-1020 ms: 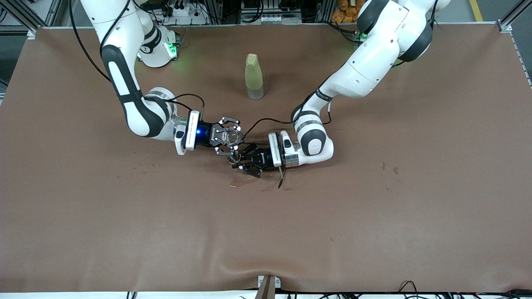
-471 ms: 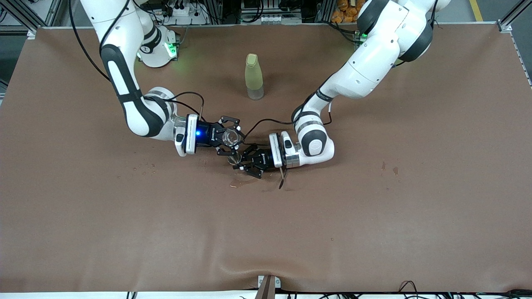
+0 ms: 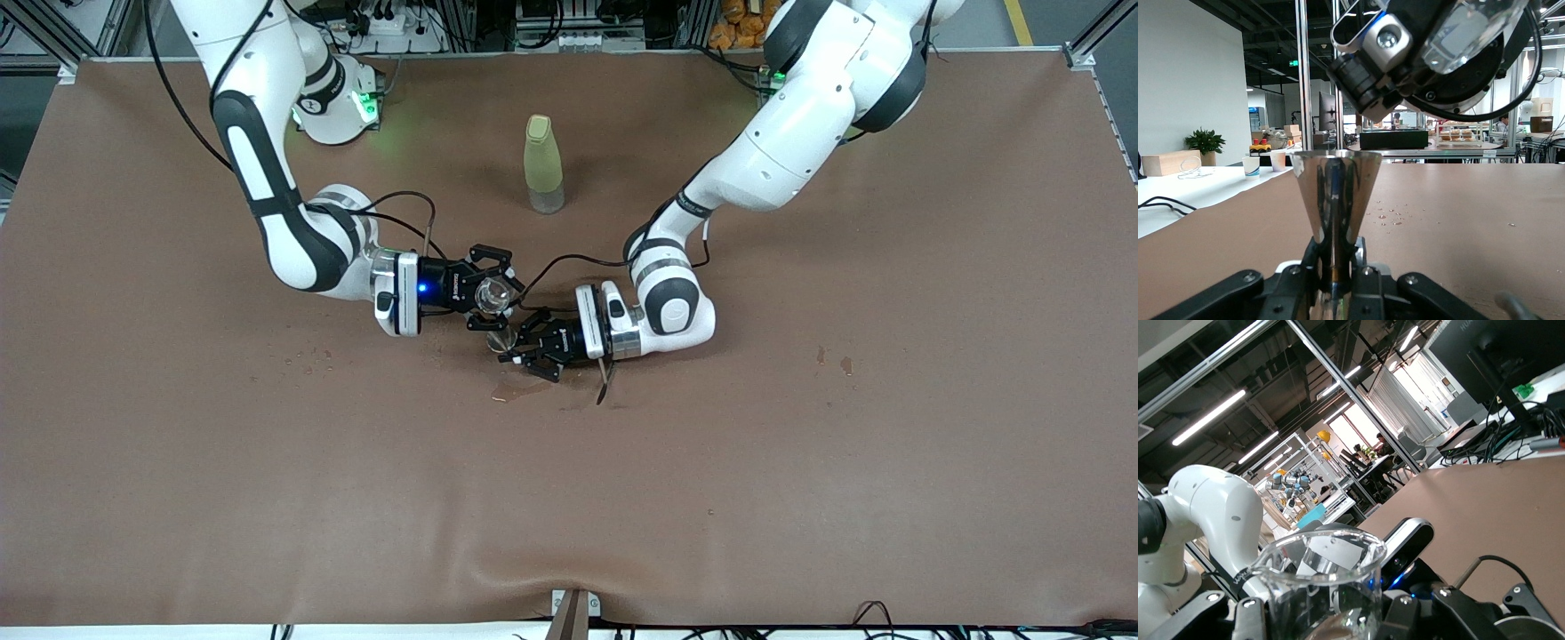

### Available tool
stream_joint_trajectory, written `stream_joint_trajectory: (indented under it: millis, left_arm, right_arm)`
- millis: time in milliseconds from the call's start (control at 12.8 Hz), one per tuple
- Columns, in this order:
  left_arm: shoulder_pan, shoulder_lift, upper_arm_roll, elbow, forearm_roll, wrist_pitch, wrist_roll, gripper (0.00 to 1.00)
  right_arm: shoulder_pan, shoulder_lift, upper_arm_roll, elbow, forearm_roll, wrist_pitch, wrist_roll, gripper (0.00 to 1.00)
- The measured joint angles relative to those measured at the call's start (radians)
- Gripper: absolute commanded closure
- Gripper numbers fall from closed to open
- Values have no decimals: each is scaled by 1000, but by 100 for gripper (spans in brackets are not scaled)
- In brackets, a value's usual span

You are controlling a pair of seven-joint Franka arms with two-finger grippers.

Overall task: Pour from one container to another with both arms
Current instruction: 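Tilt the glass beaker with the right gripper over the held jigger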

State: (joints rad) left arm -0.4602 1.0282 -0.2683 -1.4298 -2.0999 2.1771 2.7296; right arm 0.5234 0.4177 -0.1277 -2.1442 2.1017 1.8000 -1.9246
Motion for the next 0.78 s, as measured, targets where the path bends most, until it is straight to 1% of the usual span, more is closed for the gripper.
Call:
stream_joint_trajectory:
  millis: [235,784]
  left_arm:
    - [0,0,11,0,0,0,0,100]
    - [0,0,12,0,0,0,0,100]
  right_arm:
    - [0,0,0,0,0,0,86,100]
    - [0,-2,7,0,0,-4,273,100]
